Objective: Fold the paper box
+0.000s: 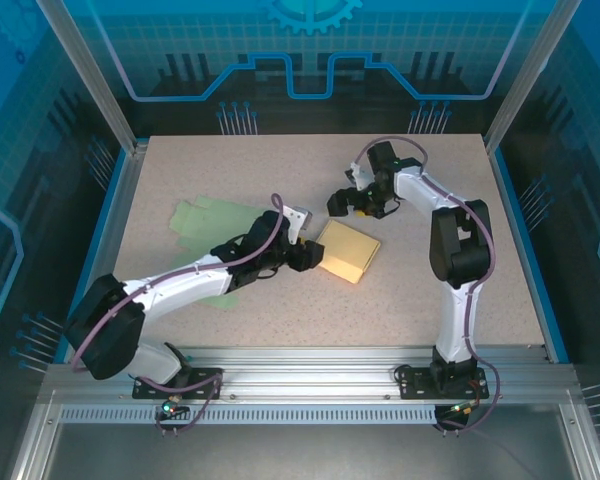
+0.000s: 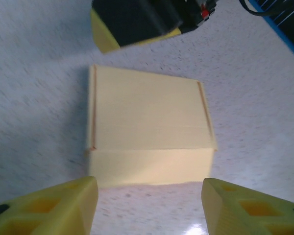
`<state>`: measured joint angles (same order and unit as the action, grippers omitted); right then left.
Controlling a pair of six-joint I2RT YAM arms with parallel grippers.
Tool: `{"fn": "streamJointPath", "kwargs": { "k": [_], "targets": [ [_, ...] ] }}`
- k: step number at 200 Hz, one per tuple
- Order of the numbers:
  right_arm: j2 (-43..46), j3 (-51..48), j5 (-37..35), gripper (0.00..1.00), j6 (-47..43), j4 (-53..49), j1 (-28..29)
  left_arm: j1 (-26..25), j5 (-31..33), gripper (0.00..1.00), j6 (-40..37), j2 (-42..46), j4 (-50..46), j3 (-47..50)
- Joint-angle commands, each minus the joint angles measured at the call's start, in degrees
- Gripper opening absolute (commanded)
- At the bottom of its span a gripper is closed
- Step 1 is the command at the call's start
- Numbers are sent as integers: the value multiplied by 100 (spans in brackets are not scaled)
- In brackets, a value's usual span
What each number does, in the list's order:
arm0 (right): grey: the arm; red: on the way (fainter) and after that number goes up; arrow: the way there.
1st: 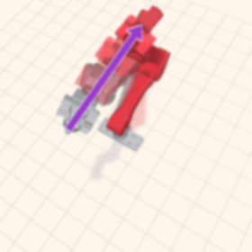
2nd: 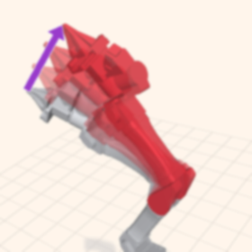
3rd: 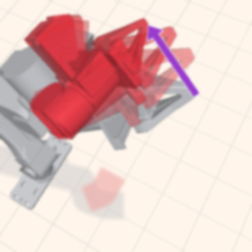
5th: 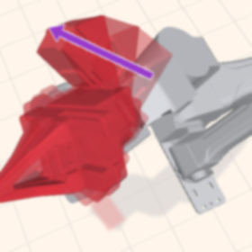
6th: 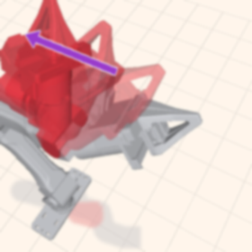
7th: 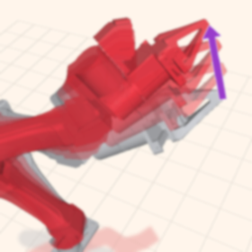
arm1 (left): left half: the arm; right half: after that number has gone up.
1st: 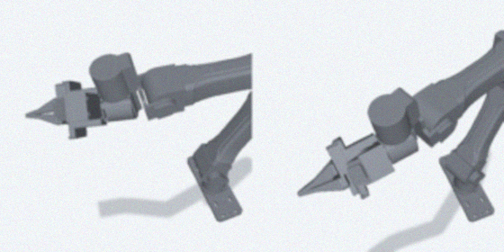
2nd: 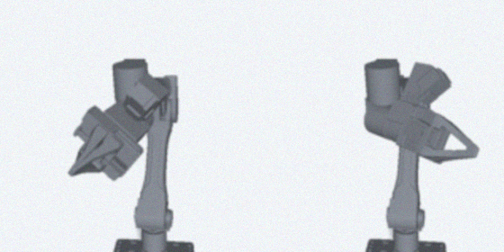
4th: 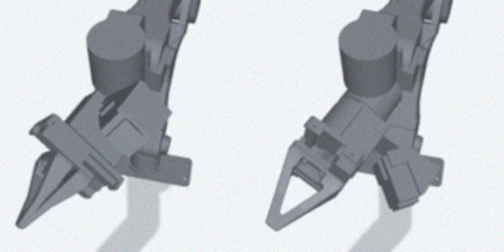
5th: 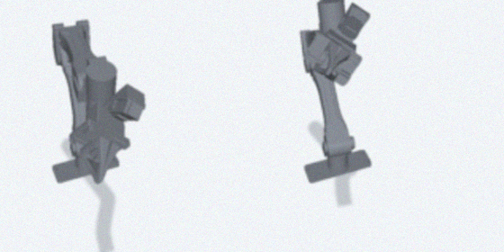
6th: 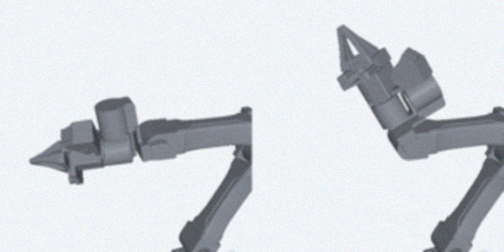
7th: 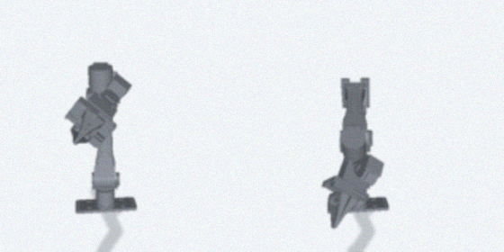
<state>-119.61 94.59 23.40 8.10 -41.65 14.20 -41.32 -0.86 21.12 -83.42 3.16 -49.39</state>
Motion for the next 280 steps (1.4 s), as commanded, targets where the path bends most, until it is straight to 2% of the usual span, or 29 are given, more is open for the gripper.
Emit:
{"fn": "streamJointPath", "kwargs": {
  "k": [1, 14, 35, 96, 140, 252, 280],
  "targets": [
    [55, -21, -146, 97, 4, -265, 0, -262, -334, 48, 1695, -409, -339, -50],
    [5, -10, -173, 94, -16, -295, -2, -388, -266, 43, 1760, -678, -369, -101],
    [-40, -24, -139, 96, -22, -278, 5, -516, -164, 35, 1625, -1005, -342, -246],
    [-304, 16, 35, 79, -25, -179, 147, -570, 108, 31, 1082, -1553, -775, -748],
    [-526, 60, 164, 71, -20, -127, 248, -570, 420, 19, 841, -1948, -1123, -1147],
    [-669, -52, 541, 58, 19, 42, 402, -570, 508, 16, 566, -2436, -610, -1416],
    [-671, -160, 627, 56, 68, 128, 447, -570, 650, 11, 528, -2594, -513, -1592]
  ]
}}
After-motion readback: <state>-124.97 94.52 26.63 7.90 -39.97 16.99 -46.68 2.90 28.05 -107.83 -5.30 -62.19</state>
